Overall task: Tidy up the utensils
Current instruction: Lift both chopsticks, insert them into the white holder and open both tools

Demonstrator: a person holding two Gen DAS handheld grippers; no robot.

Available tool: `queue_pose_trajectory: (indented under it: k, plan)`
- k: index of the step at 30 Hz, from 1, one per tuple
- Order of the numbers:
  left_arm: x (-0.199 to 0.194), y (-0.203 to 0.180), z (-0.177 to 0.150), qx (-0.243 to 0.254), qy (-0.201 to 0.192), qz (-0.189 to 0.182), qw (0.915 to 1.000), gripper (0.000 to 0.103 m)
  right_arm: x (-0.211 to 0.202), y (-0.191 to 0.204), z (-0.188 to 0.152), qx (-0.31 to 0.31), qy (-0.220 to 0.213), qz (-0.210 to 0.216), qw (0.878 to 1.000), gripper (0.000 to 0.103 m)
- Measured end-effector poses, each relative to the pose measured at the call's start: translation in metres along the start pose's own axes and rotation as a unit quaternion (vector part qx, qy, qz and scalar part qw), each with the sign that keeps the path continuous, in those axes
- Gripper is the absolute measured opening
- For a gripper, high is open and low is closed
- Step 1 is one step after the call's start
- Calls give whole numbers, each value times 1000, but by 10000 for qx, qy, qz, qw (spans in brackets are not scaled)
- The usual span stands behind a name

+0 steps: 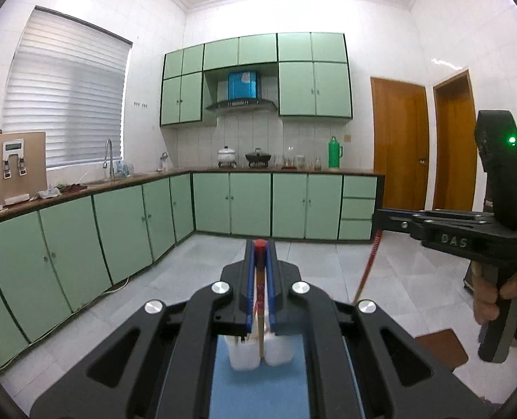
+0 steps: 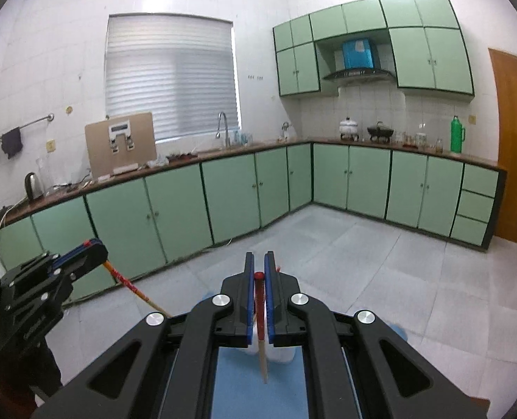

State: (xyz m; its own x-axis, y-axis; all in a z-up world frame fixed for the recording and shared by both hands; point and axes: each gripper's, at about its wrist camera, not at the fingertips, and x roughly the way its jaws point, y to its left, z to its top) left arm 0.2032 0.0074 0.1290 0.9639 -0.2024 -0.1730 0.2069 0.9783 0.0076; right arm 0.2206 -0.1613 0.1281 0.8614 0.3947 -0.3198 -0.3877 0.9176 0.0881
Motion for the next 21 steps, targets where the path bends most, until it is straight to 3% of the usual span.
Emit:
queue_pose_trajectory:
  k: [4,10,21]
  plan:
    - [24,0,16,28,-108,29,9999,5,17,-4,19,-9,-147,-96,9998,5]
    - [69,9,13,-35,8,32,10000,5,56,-12,32,-9,-315,-298,9991,5]
    - [150,32,-32,-82,527,70,9986,5,125,-32,2,66,-146,-436,9989,5]
